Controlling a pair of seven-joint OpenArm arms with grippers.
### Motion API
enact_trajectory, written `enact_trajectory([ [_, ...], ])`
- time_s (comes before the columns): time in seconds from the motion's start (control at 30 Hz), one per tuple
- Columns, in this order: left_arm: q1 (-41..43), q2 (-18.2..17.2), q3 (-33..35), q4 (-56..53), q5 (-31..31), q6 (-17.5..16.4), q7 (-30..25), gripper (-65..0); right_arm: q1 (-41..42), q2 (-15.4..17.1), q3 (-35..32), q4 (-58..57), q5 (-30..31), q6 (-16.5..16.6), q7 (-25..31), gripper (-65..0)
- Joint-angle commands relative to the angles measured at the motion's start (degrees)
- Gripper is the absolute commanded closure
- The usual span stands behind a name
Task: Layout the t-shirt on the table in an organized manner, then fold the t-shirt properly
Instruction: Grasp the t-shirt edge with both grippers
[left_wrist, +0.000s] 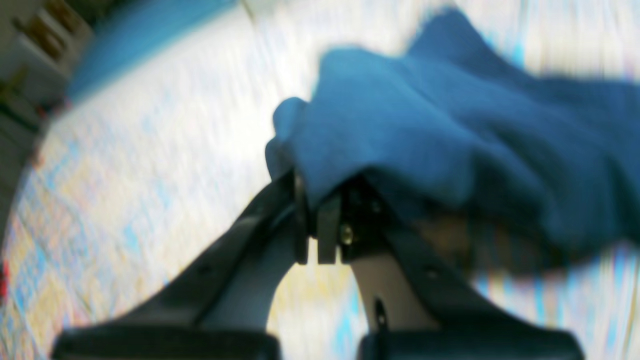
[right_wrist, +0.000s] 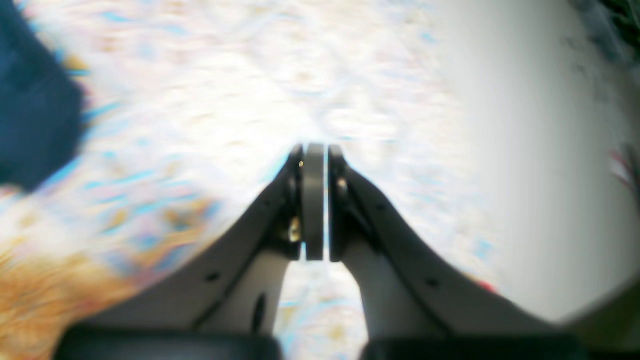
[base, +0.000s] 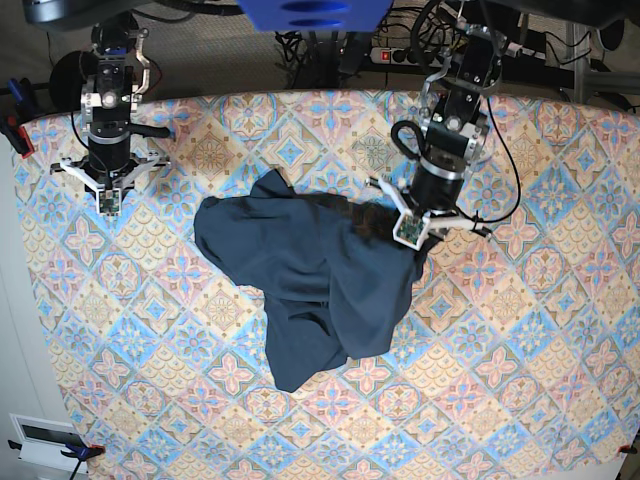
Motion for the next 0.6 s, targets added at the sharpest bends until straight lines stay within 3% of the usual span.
enact_trajectory([
  [0.0, 0.9, -1.5, -0.3, 0.9, 0.6, 0.8, -1.6, 0.0, 0.1, 0.7, -1.2, 1.0, -0.1, -0.3, 1.4, -0.7],
  [0.1, 5.0, -3.8, -0.4, -0.1, 0.6, 0.8, -1.6, 0.0, 0.1, 1.6, -6.5, 1.0, -0.1, -0.2, 1.5, -1.1],
  [0.23, 8.5, -4.2, -3.1, 0.2, 0.1, 0.8, 3.0, -0.7, 0.3, 6.9, -15.3, 1.1, -0.1, -0.2, 1.4, -4.2],
  [0.3, 8.8, -4.1, -4.2, 0.2, -0.1, 0.8, 5.4, -4.9, 2.1, 8.5, -19.1, 1.1, -0.1, -0.2, 1.3, -8.8],
  [0.43, 9.8, -4.1, -5.3, 0.6, -1.9, 0.8, 5.9, -12.4, 4.3, 8.7, -24.1, 1.1, -0.1, -0.2, -1.7, -20.6],
  [0.57, 10.1, -4.0, -8.3, 0.7, -7.8, 0.8, 6.0, -18.6, 5.4, 8.7, -27.9, 1.2, -0.1, -0.2, -6.1, -28.5],
])
